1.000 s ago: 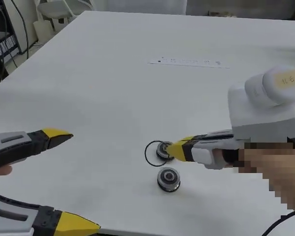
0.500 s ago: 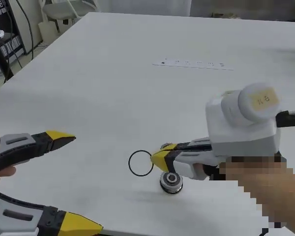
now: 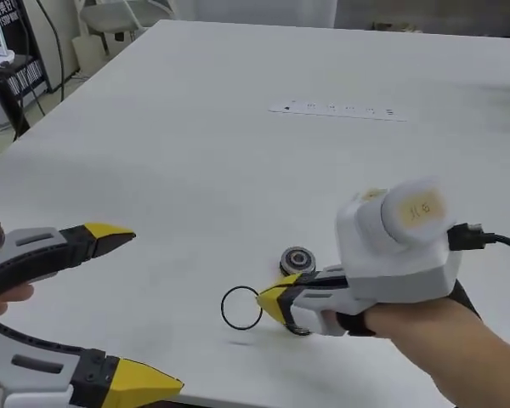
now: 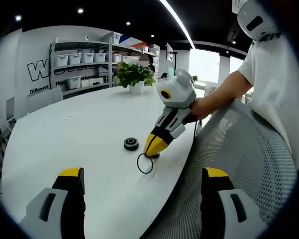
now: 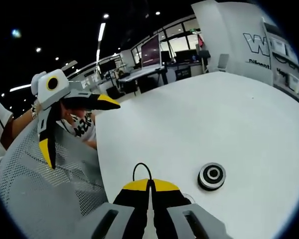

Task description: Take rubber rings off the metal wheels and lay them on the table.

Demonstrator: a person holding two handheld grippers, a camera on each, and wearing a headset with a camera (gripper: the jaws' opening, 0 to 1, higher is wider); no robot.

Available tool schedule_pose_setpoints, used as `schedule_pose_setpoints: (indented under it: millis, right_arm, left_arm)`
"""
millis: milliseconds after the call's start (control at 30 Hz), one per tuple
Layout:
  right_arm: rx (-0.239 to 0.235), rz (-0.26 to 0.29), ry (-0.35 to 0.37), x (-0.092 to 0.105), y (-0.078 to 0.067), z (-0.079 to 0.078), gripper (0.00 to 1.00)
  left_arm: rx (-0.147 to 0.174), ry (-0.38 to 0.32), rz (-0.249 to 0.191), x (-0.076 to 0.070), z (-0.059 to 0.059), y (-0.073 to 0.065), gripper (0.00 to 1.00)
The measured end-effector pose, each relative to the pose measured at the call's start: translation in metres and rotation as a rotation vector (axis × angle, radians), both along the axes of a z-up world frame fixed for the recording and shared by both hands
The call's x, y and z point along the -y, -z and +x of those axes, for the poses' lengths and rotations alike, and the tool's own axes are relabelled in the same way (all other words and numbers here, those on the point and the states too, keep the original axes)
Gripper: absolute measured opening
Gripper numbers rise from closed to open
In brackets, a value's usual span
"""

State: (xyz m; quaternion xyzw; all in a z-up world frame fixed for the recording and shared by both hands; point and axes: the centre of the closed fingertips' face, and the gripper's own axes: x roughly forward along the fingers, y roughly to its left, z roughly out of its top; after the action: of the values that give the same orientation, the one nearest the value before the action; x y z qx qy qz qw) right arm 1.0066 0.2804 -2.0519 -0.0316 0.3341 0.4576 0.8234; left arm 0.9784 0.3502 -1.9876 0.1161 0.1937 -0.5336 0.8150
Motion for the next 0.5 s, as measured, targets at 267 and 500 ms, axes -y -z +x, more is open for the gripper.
schedule_pose_setpoints:
  millis: [267, 500]
  right_arm:
    - [0.026, -0.052, -0.026, -0.001, 0.009, -0.001, 0.00]
    - [0.033, -0.085, -0.032, 0.004, 0.013, 0.000, 0.04]
  left_arm:
    - [-0.001, -0.001, 0.005, 0.000, 0.000, 0.001, 0.96]
    - [0.000, -0.002, 0.003, 0.000, 0.000, 0.000, 0.96]
